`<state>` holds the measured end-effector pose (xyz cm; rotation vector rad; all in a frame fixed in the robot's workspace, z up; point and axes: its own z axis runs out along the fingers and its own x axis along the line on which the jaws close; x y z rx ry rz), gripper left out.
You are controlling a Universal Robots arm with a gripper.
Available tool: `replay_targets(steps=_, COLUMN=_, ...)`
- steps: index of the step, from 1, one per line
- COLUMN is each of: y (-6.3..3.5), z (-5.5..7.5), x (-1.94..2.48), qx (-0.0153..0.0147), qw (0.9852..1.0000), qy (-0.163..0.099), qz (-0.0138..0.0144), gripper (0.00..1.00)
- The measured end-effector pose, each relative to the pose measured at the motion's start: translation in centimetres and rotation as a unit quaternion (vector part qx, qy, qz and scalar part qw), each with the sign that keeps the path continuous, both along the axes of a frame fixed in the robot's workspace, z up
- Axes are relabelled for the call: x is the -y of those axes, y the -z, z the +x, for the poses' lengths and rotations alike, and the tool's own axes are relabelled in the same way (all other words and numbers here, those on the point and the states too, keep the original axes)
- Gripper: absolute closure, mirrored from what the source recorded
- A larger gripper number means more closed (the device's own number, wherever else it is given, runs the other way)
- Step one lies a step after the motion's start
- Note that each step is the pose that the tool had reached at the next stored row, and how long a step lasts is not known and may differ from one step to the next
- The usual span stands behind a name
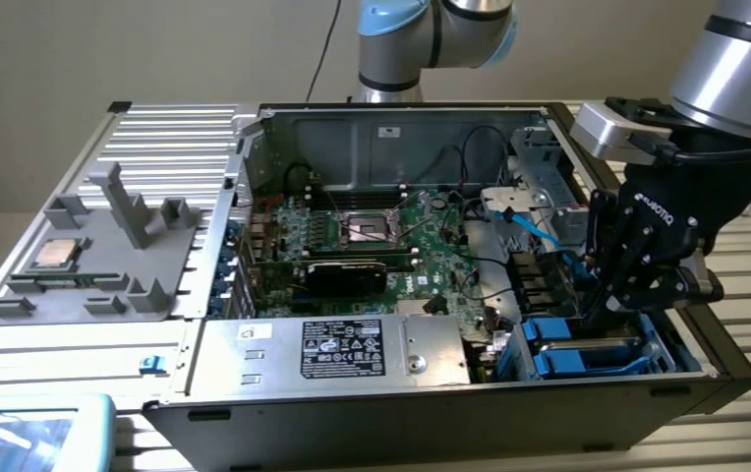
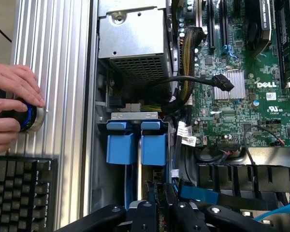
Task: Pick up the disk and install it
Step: 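Insert the first disk wire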
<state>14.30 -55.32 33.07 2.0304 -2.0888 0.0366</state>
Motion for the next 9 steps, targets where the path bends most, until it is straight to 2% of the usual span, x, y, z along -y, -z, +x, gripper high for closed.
replay_targets(steps=9, y=0.03, z=0.0, x=0.05, qx=0.0005, qw=1.0, qy=0.0, qz=0.0001, gripper=0.84)
